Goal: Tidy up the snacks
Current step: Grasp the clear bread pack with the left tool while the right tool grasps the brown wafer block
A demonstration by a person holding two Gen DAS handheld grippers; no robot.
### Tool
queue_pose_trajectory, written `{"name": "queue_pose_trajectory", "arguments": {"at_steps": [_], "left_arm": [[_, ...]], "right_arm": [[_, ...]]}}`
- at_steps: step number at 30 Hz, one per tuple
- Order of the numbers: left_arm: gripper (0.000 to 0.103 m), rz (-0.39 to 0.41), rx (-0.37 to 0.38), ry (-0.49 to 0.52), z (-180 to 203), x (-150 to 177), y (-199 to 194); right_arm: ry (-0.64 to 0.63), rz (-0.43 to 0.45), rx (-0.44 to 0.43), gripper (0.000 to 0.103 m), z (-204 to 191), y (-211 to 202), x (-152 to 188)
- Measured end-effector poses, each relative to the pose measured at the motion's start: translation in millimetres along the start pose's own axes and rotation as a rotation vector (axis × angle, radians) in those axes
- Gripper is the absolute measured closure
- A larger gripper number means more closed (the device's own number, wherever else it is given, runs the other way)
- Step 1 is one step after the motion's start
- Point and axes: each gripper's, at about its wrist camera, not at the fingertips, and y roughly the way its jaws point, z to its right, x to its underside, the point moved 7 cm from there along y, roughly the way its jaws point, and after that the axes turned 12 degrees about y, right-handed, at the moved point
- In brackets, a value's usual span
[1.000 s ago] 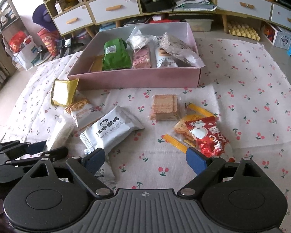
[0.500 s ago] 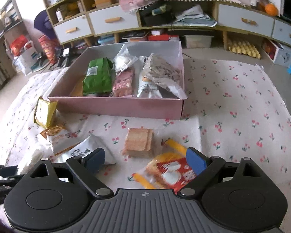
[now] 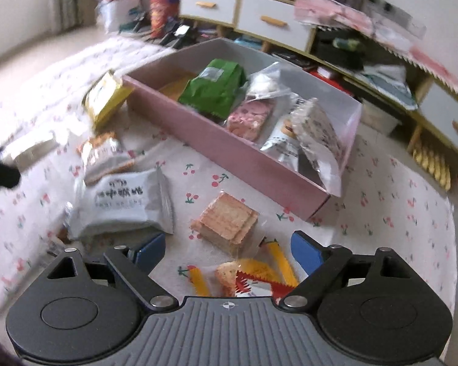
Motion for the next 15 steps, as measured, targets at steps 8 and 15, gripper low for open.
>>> {"name": "queue_pose_trajectory", "arguments": {"at_steps": [8, 15], "left_arm": [[0.07, -0.01, 0.028, 0.005, 10.4, -4.6, 10.5], [0.07, -0.02, 0.034, 0.001, 13.9, -7.4, 18.5]], "right_arm": [[-0.051, 0.029, 0.004, 0.017, 3.0, 13.7, -1.9], [-0.031, 0.043, -0.05, 0.042, -1.2, 17.4, -8.4]]}}
